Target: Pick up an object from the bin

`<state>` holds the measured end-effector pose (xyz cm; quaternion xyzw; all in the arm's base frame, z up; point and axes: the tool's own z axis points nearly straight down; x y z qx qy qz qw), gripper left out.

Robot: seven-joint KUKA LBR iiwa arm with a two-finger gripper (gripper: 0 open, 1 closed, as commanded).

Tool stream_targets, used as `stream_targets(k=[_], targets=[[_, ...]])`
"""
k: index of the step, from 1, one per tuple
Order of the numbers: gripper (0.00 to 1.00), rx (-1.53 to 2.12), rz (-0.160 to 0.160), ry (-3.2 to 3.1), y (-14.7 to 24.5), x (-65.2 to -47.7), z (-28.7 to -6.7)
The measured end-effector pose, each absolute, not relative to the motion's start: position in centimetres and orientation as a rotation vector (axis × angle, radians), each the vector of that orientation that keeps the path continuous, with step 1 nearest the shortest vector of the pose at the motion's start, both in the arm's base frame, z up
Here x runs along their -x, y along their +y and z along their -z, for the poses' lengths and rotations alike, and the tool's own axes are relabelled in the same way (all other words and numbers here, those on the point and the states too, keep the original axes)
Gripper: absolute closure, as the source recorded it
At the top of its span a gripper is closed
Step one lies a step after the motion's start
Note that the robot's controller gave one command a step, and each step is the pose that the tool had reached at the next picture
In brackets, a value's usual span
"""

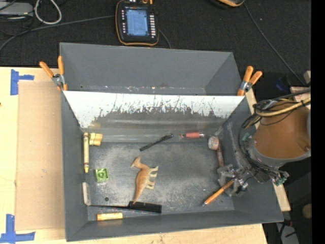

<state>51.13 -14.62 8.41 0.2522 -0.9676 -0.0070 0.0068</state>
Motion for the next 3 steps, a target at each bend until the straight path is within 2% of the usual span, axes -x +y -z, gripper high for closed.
stream_targets(k=[2,3], targets=[[1.0,-0.784,0.024,-3.028,-14.5,-51.1,-12.1],[1.0,-0.78,0.027,-3.028,-14.4,-51.1,-14.6]])
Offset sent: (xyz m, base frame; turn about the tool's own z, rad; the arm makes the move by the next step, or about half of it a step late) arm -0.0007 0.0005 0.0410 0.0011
